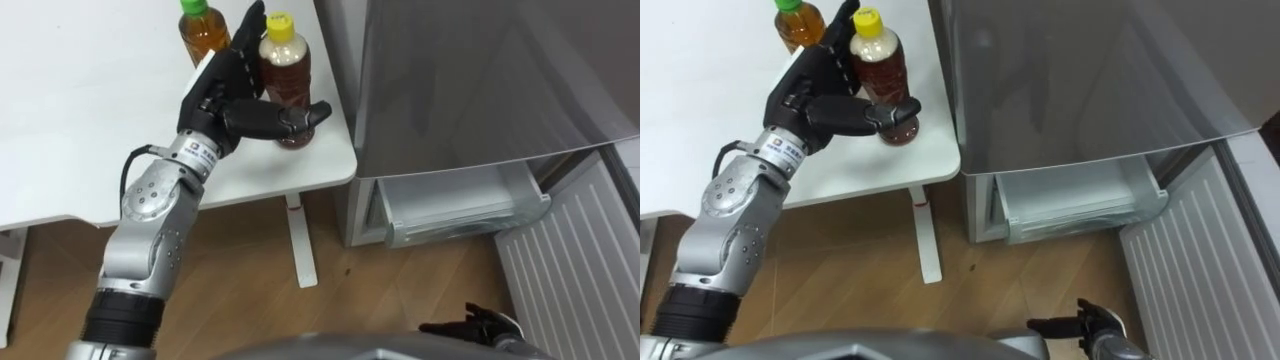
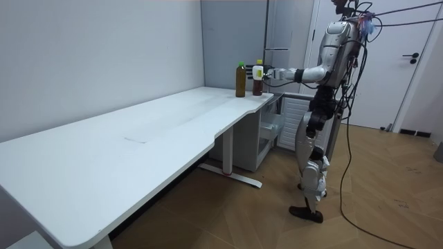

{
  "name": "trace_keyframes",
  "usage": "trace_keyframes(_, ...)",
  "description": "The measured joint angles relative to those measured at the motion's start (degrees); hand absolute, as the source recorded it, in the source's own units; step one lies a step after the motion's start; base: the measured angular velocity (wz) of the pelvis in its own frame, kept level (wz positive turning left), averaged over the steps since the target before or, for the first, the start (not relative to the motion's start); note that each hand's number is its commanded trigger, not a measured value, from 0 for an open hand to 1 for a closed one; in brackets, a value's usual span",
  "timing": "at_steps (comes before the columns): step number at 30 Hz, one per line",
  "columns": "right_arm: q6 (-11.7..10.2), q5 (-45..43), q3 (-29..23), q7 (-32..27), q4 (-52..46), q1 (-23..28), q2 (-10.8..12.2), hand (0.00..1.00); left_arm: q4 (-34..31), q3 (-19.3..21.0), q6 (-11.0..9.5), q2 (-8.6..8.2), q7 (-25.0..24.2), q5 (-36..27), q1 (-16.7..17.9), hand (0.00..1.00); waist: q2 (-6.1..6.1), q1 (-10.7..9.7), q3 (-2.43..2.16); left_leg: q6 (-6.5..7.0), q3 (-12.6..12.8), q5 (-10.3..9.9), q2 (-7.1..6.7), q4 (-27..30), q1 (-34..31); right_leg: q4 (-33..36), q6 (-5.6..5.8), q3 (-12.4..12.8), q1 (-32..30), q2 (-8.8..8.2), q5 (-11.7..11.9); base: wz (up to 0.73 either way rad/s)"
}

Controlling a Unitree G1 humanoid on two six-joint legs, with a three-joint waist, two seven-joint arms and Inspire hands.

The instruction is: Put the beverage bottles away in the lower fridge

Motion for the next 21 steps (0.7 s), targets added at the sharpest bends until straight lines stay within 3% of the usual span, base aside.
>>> trace_keyframes(10, 1.81, -2.77, -0.01, -1.17, 0.11, 0.46, -0.02, 0.00, 1.07, 0.00, 0.39, 0.00, -0.01, 0.08, -0.90, 0.00, 0.06, -0.08, -0.09, 0.00, 0.24, 0.00, 0.03, 0.03, 0.22, 0.61, 0.02, 0.23, -0.15, 0.01, -0.01, 0.00)
trace_keyframes(11, 1.87, -3.11, -0.01, -1.15, 0.12, 0.43, -0.03, 0.00, 1.35, 0.00, 0.39, -0.01, -0.01, 0.08, -1.04, 0.56, 0.05, -0.08, -0.08, 0.00, 0.26, 0.00, 0.03, 0.04, 0.23, 0.70, 0.03, 0.26, -0.18, 0.01, -0.02, 0.00)
trace_keyframes(12, 2.21, -3.74, 0.01, -1.13, 0.12, 0.42, -0.07, 0.00, 1.90, 0.00, 0.41, 0.00, 0.00, 0.09, -1.41, 0.88, 0.06, -0.08, -0.09, 0.00, 0.35, 0.00, 0.03, 0.06, 0.23, 0.71, 0.04, 0.31, -0.18, 0.01, -0.03, 0.00)
trace_keyframes(13, 2.34, -4.42, 0.01, -1.10, 0.11, 0.42, -0.07, 0.00, 2.45, 0.00, 0.47, 0.00, 0.00, 0.09, -1.83, 1.00, 0.10, -0.07, -0.11, 0.00, 0.39, 0.00, 0.03, 0.06, 0.23, 0.75, 0.05, 0.36, -0.20, 0.01, -0.03, 0.00)
trace_keyframes(21, 4.82, -9.48, 0.09, -0.92, 0.16, 0.69, -0.17, 0.00, 3.23, 0.10, 0.85, 0.00, 0.98, 0.11, -2.32, 1.00, 0.29, -0.09, -0.23, 0.00, 0.81, 0.00, 0.08, -0.04, 0.23, 1.08, 0.06, 0.96, -0.58, 0.11, -0.04, -0.02)
